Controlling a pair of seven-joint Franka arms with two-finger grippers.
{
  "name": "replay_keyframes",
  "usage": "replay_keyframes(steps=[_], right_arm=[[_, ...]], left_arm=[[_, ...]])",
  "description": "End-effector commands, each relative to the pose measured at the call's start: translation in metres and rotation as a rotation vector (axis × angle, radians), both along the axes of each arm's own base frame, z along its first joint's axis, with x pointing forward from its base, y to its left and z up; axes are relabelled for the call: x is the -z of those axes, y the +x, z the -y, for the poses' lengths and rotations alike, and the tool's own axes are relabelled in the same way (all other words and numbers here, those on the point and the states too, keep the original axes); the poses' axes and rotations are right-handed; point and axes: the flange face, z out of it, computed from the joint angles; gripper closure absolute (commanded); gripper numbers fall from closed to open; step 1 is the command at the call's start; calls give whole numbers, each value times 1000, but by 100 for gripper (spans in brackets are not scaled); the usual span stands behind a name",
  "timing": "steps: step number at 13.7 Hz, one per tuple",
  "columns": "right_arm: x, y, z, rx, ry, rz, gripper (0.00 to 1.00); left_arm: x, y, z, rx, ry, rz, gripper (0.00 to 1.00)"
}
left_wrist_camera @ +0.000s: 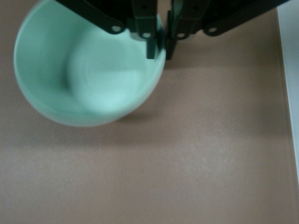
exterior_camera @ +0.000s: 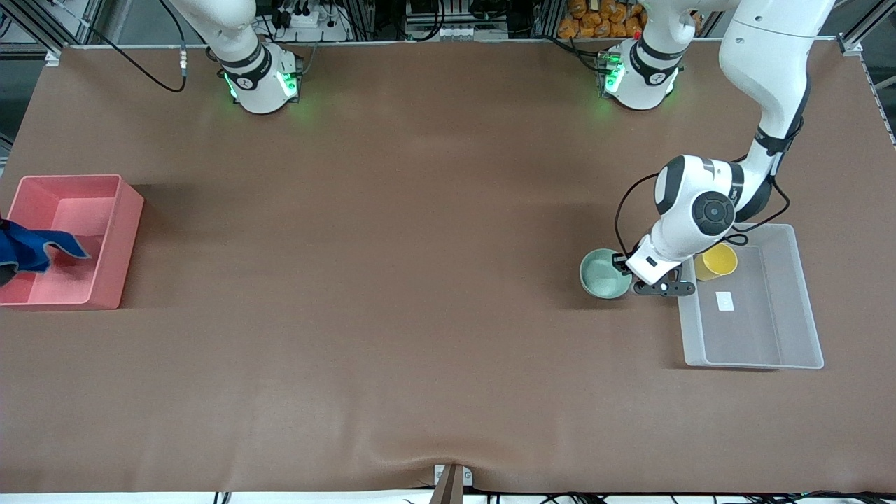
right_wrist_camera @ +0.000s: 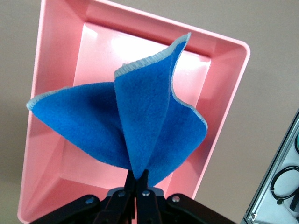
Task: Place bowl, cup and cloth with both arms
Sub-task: 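Carry the green bowl with the left gripper into the clear bin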
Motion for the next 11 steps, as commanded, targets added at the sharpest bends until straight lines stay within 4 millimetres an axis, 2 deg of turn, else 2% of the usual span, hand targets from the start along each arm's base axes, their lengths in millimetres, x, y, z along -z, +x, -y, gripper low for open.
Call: replay_keyframes(steps=[1,3,5,7,9,10,11], right_arm=[[14,2,4,-25,22,-3,100],[25,4,2,-45,17,-30,100],[33,9,-3,-88,-13,-67,100],[41,14,-8,-118,-33,-91,100],[53,14,-7,-119,-27,-100,100],[58,16,-6,-122,-30,-95,100],[63,16,-6,-122,-29,-95,100]], left_arm=[[-38,17,-11,-14,-2,69,100],[-88,27,-28,-35,1,113,100],[-131,41,-31,-40,12,94,100],[-157,54,-45,-26,39,95,100],[-171,66,-66,26,83,130,100],[-170,71,-85,48,97,132,100],[-160,72,-104,66,99,113,100]])
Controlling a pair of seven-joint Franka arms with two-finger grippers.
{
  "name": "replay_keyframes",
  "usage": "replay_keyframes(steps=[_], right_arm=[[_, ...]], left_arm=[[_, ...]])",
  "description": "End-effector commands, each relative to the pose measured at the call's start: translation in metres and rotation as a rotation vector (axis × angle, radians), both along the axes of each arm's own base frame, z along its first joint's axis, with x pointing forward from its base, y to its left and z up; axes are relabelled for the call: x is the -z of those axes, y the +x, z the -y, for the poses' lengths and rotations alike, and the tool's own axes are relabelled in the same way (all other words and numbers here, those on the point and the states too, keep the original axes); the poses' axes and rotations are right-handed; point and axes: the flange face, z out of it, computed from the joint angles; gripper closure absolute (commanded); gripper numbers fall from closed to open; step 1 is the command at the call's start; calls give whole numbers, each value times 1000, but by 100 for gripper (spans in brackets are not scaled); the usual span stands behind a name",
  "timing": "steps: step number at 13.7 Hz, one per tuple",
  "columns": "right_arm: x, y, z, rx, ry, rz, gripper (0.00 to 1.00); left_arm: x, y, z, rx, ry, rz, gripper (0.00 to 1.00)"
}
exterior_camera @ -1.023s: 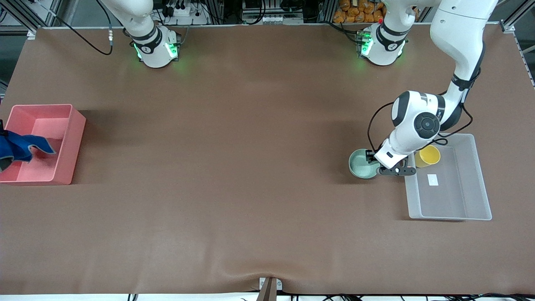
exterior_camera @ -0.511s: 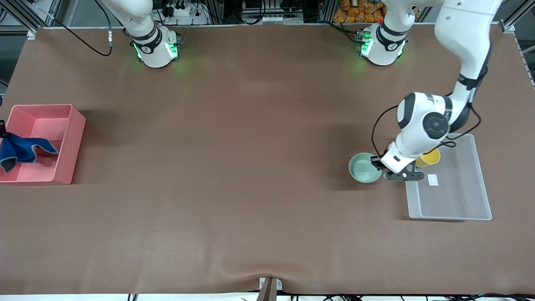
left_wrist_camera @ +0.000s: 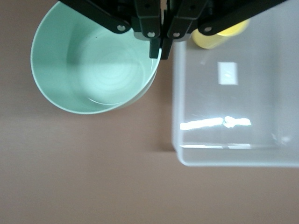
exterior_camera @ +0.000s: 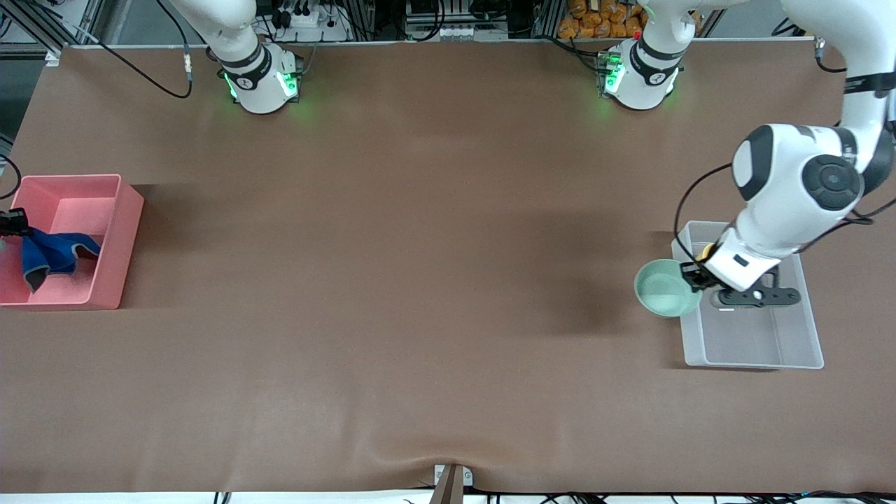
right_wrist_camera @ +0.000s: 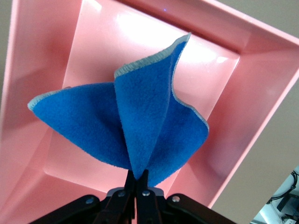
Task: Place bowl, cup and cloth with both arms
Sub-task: 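Carry the green bowl with the left gripper into the clear bin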
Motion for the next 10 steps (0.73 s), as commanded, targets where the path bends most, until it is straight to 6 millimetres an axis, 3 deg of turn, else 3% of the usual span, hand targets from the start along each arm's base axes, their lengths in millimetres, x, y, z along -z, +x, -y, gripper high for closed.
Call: replay_keyframes(steps=[1,2,3,5,6,10], right_arm=[[16,4,3,-20,-5,-11,100],[17,5,4,-21,-10,-2,100],[23,5,4,-22,-7,-5,100],[37,6,7,-21,-8,1,100],[44,6,7,-22,-5,-2,100],[58,3,10,-11,4,-12,100]], left_arm=[[21,12,-56,56,24,-34,100],[34,15,-86,44,23,-37,100],[39,17,-104,56,24,-33,100],[42,20,-122,98,23,-32,100],[43,18,-142,96,24,-35,100],[78,23,-156,93,15,-27,100]])
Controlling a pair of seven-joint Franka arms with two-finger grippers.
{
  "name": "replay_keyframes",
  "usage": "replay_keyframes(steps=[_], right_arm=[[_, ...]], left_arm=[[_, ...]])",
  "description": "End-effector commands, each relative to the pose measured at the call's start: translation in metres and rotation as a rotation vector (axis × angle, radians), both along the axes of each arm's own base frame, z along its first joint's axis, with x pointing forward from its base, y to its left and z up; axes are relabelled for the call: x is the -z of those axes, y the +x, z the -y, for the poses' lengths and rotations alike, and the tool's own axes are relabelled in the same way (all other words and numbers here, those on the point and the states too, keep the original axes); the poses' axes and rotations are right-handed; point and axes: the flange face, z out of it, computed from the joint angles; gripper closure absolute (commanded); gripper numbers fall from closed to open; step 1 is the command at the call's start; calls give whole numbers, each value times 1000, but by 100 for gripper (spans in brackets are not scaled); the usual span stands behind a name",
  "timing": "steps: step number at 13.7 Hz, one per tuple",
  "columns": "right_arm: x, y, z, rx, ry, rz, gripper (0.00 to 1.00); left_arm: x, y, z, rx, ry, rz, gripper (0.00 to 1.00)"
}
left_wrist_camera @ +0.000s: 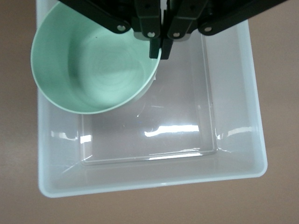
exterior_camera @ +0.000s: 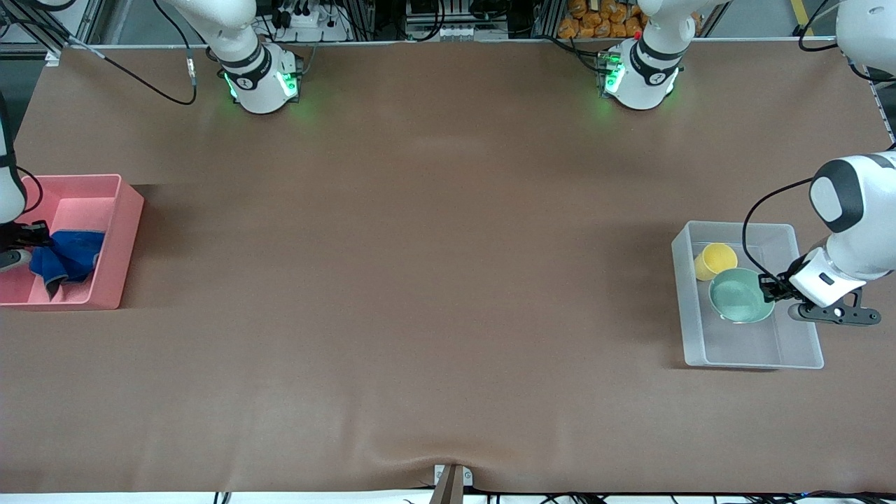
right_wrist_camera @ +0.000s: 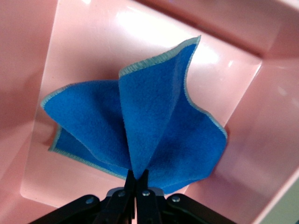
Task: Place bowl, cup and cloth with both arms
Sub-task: 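Open the left gripper to release the bowl while the right gripper lowers the cloth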
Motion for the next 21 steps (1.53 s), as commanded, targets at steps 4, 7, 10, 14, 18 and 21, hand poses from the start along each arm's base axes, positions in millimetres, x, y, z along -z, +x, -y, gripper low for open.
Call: replay_keyframes(steps=[4,7,10,14,18,21], right_arm=[[22,-3,9,10,10,-10,100],[38,-2,11,7,4,-3,100],[43,-6,17,16,4,4,100],[27,-1,26,11,-11,24,0],[-62,24,-2,27,3,86,0],[-124,49,-57,71,-9,113,0]], left_arm=[[54,16,-35,21,-8,30,100],[62,21,-33,23,-10,26,28],[33,23,-28,15,-10,56,0],[-64,10,-3,-13,-78,51,0],[-150,-12,38,-83,-179,11,0],[-215,-32,96,-164,-142,-3,0]])
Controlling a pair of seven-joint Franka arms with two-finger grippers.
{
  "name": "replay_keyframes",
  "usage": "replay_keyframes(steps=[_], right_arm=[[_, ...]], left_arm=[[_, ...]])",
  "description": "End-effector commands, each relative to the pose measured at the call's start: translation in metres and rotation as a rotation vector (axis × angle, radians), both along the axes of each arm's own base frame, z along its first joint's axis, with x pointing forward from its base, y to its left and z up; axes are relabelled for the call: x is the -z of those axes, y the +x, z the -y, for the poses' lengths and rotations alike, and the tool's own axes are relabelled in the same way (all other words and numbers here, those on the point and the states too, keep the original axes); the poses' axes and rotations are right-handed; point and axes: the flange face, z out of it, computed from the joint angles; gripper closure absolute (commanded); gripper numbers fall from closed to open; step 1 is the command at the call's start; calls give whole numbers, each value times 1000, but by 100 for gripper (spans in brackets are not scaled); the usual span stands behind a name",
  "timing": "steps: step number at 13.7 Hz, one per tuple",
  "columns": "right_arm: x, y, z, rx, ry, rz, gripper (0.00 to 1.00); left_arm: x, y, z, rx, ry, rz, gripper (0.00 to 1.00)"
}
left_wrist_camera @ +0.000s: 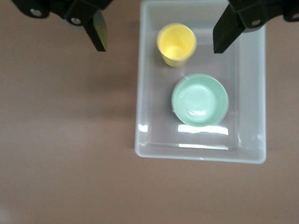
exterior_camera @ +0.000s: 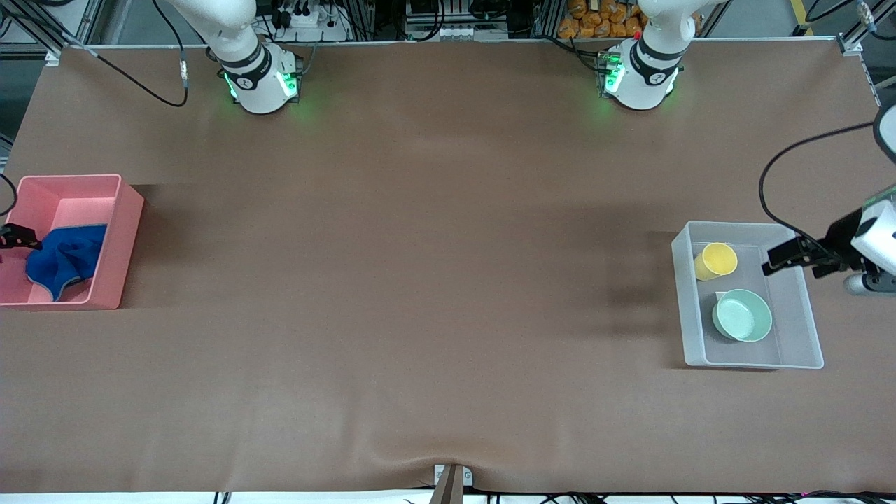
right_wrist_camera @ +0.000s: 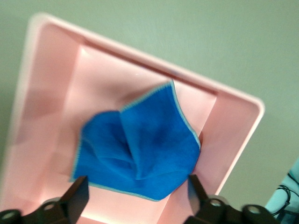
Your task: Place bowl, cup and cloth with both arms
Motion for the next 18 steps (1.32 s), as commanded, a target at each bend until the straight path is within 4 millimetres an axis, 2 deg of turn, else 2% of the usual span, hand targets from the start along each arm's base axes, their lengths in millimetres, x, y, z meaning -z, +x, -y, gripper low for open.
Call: replay_keyframes(steps=[1,3,6,7,9,10,11,13,14,18], right_arm=[[-50,15,-55,56,-4,14,0],[-81,28,-105,101,-13,19,0],[-119,46,-199,173,-18,22,0],[-131,48,-236,210,4,24,0],[-155,48,-295,270,11,35,0],[-168,45,-321,281,10,43,0],[-181,39,-342,296,17,41,0],[-208,24,-359,359,40,46,0],[-219,15,-359,394,54,44,0],[-272,-22,-366,460,111,51,0]], left_arm=[[-51,-22,44,-40,42,2,0],[-76,-37,70,-36,62,15,0],[-101,-52,78,-24,83,30,0],[-105,-56,89,-1,85,35,0],[-99,-64,81,-21,83,-46,0],[-107,-64,78,-25,82,-44,0],[-111,-67,87,-8,85,-57,0],[-114,-70,93,-5,134,-66,0],[-114,-72,100,4,153,-73,0],[-124,-74,99,22,156,-81,0]])
